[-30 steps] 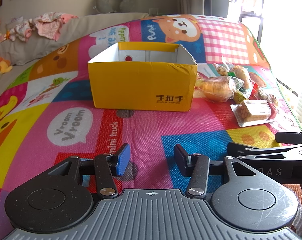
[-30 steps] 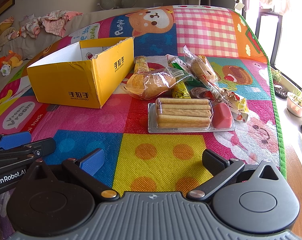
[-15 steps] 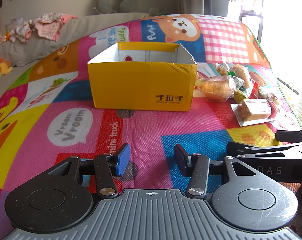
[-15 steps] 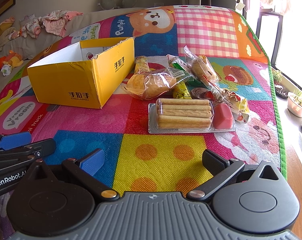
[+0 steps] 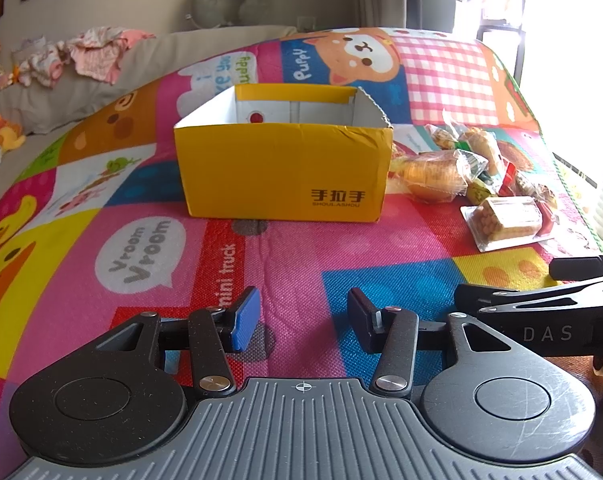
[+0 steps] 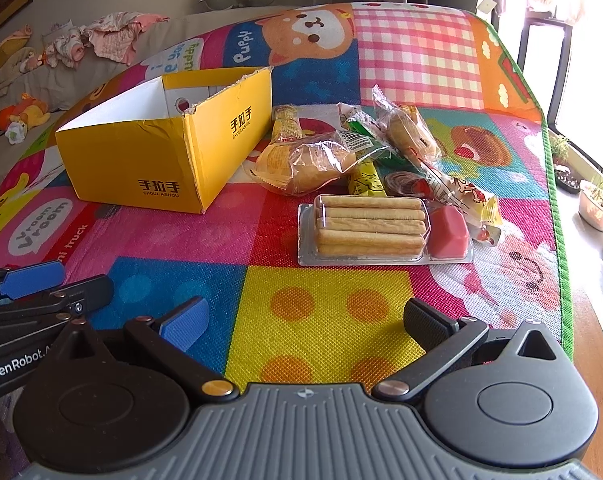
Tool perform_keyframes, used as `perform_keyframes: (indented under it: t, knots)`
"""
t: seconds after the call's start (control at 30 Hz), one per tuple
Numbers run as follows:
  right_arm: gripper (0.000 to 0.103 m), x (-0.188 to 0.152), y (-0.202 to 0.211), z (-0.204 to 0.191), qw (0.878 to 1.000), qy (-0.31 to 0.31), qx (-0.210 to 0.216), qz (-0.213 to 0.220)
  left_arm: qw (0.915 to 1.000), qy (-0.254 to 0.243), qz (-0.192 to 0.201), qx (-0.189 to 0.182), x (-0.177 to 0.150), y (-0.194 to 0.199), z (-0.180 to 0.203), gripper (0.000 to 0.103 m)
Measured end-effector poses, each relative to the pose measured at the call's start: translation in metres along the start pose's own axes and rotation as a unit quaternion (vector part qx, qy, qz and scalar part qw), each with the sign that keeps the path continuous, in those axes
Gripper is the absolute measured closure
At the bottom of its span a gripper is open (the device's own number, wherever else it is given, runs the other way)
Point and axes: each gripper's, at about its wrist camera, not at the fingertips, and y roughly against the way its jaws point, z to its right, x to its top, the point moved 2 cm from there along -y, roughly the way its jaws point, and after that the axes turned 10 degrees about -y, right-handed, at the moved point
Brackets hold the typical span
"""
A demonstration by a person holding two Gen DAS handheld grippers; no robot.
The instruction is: Organize objects
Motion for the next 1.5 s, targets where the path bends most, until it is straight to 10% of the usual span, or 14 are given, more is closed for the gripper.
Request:
perform_keyframes:
  t: [0.93, 1.23, 1.5]
  knots:
    - [0.000, 0.019, -0.001, 0.000, 0.994, 0.042, 0.060, -0.082, 0.9987, 0.008, -0.034, -0.038, 0.018, 0.005, -0.019, 0.051]
    - [0.000, 0.073, 0.040, 0.012, 0.997, 0.032, 0.064, -0.001, 0.9974, 0.059, 0.034, 0.025, 0.090, -0.001, -0.092, 0.051]
    - [0.000, 0.094, 0.047, 0.031, 0.998, 0.047, 0.047, 0.013, 0.9950, 0.080, -0.059, 0.009, 0.110, -0.090, -0.129, 0.052]
